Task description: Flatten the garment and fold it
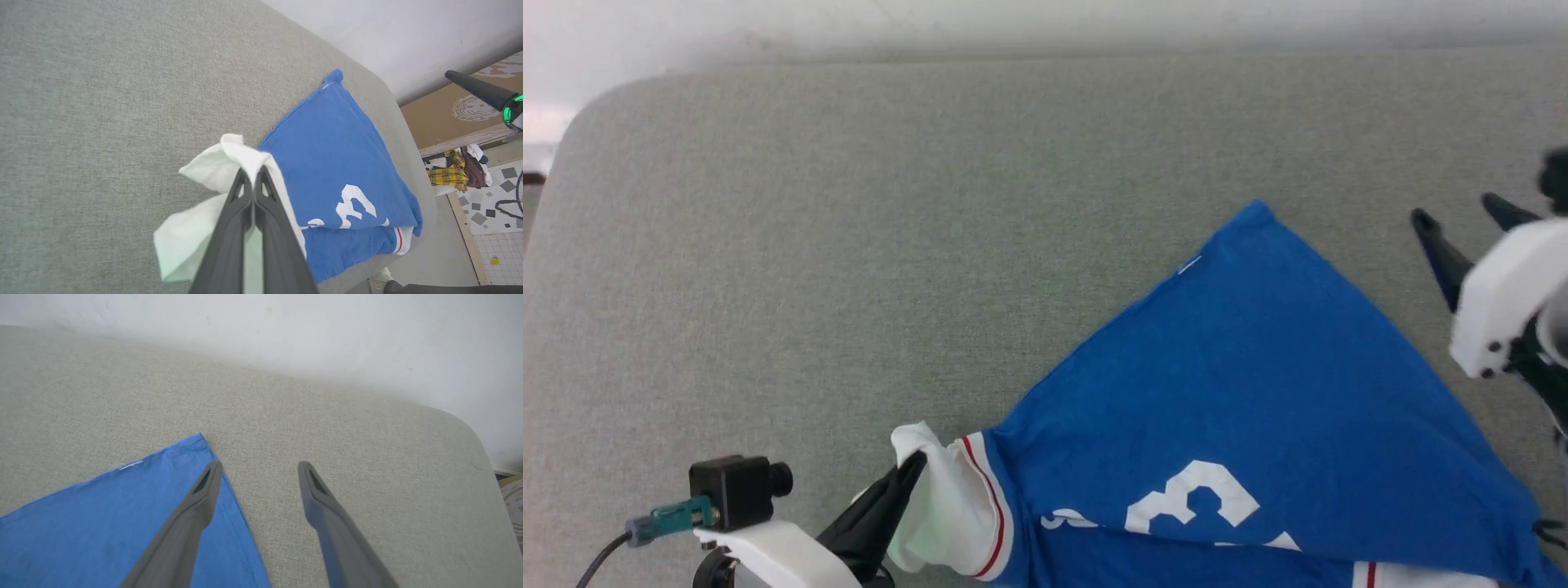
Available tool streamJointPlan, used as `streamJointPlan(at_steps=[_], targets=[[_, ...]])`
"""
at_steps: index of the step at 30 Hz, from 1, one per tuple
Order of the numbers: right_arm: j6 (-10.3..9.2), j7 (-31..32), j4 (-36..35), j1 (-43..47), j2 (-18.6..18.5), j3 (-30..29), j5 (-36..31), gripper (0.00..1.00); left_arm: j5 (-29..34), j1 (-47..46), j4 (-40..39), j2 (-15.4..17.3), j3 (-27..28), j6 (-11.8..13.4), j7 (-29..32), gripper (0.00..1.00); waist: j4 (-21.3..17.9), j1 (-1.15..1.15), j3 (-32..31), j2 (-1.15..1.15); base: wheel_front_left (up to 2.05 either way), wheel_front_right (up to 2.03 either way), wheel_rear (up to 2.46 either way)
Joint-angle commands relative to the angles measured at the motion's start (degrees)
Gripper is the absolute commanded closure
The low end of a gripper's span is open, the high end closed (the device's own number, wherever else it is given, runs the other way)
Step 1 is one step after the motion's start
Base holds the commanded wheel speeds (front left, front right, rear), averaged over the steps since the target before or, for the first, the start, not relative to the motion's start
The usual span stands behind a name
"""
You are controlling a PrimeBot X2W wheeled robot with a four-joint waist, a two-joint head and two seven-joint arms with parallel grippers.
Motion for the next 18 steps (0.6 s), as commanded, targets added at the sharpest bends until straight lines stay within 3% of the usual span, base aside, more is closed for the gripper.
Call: streamJointPlan(at_steps=[1,10,18], targets=[[-0.05,0.8,2.6,-2.1,-0.6,1.9,-0.3,0.00,-0.1,-1.3,0.4,-0.2,-0.2,-0.6,-0.2,1.00,2.8,-0.01,3.0,0.00,0.00,0.00,0.00],[-0.05,4.2,17.9,-13.5,-3.2,11.5,0.2,0.00,-0.7,-4.9,2.7,-1.1,-1.7,-2.5,-0.1,1.00,8.2,-0.01,8.4,0.00,0.00,0.00,0.00],[-0.05,5.0,27.1,-16.8,-5.9,15.9,1.2,0.00,-0.9,-8.1,4.9,-1.8,-3.0,-4.5,-0.4,1.00,11.3,-0.01,11.6,0.00,0.00,0.00,0.00]])
